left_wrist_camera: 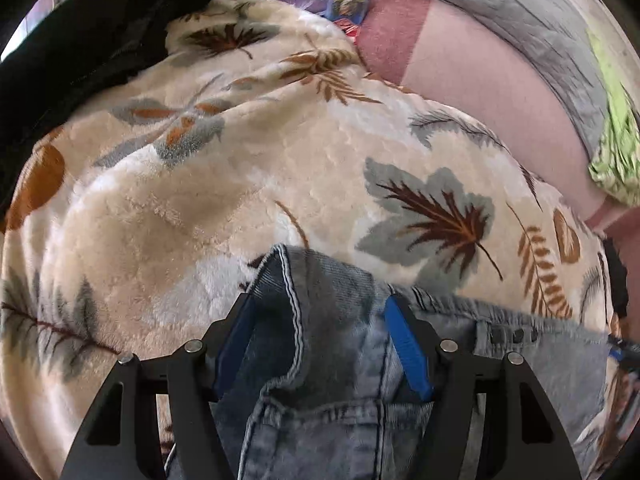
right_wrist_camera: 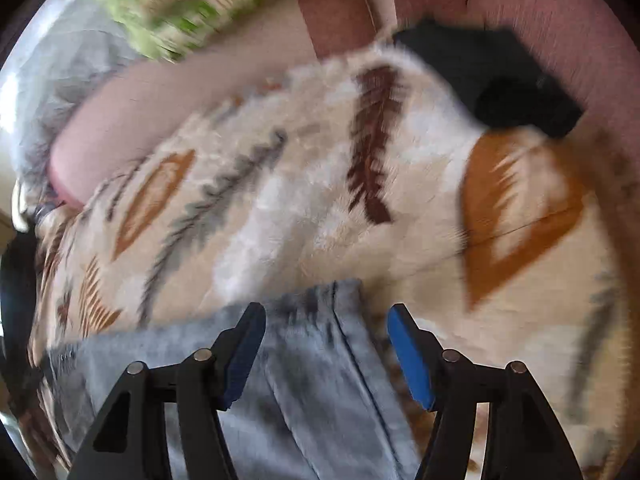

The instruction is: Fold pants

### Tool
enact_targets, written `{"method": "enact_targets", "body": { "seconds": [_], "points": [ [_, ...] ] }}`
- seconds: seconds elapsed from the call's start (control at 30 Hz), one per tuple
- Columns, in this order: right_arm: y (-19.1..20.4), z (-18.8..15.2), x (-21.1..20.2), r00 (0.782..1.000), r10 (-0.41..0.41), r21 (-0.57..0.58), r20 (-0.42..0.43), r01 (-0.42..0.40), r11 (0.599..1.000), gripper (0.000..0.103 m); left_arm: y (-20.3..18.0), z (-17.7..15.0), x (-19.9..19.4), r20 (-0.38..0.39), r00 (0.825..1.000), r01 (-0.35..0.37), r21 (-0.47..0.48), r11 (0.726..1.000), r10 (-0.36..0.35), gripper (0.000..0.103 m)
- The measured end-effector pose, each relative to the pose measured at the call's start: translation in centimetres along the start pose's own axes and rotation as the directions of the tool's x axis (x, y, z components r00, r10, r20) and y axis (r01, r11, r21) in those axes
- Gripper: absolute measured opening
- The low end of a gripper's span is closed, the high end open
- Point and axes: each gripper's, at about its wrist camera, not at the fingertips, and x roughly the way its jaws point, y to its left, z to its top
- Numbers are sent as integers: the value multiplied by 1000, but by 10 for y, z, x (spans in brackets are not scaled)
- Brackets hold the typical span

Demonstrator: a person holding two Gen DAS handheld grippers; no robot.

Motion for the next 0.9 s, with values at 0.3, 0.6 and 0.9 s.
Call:
{"method": "enact_targets", "body": {
  "seconds": [0.3, 0.6, 0.9],
  "points": [
    [14, -2, -10, 999, -38, -87, 21, 40, 995, 36, 8, 16, 7, -16, 999, 37, -14, 999, -37, 42],
    [24, 4, -15, 997, -58, -118, 54, 64, 991, 15, -4, 22, 3, -8, 997, -79, 47, 996, 79, 2],
    [29, -16, -102, 976, 22, -110, 219, 3, 994, 15, -19, 0, -112, 201, 980, -14, 79, 997, -2, 2]
  ]
}}
